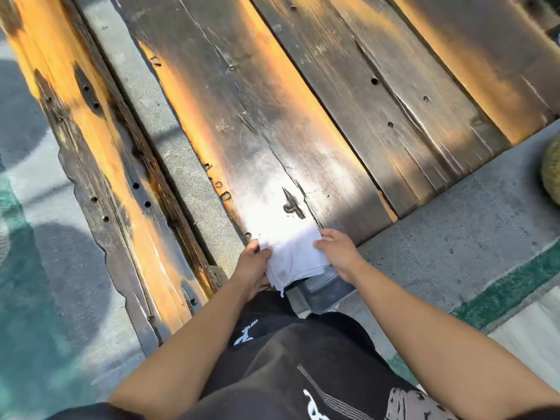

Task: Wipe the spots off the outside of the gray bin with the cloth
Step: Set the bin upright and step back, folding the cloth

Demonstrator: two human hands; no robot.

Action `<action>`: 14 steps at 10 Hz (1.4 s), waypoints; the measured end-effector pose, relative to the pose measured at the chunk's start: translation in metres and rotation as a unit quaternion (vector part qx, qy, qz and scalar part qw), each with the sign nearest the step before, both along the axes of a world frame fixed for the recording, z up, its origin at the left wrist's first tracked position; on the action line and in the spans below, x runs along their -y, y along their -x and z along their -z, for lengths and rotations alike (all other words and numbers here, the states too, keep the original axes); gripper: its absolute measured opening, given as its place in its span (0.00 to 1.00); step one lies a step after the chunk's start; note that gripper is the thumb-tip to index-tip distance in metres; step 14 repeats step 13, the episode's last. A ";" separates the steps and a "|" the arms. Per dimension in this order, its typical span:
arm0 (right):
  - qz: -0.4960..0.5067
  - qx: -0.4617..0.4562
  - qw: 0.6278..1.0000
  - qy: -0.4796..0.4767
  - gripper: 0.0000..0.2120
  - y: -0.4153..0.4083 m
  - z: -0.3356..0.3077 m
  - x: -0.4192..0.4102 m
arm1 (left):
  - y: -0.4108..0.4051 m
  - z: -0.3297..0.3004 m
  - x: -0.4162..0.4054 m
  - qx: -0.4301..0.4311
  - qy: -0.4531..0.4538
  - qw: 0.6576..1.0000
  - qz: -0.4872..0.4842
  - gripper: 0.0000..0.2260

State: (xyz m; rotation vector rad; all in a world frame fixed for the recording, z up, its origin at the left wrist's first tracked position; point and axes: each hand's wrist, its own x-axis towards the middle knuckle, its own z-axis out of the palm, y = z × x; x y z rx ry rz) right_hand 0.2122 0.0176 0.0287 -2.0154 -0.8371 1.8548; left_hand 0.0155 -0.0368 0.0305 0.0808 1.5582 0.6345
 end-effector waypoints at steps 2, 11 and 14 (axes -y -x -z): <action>-0.049 0.057 0.997 -0.031 0.18 0.014 0.014 -0.032 | 0.006 0.005 -0.013 -0.035 -0.003 0.999 0.028 0.11; -0.126 0.282 0.951 -0.021 0.02 -0.012 0.016 0.014 | 0.016 0.029 0.028 -0.271 -0.201 0.789 0.514 0.13; -0.092 0.257 0.961 0.038 0.07 -0.034 0.020 0.050 | 0.028 0.027 0.038 -0.250 -0.169 0.858 0.416 0.06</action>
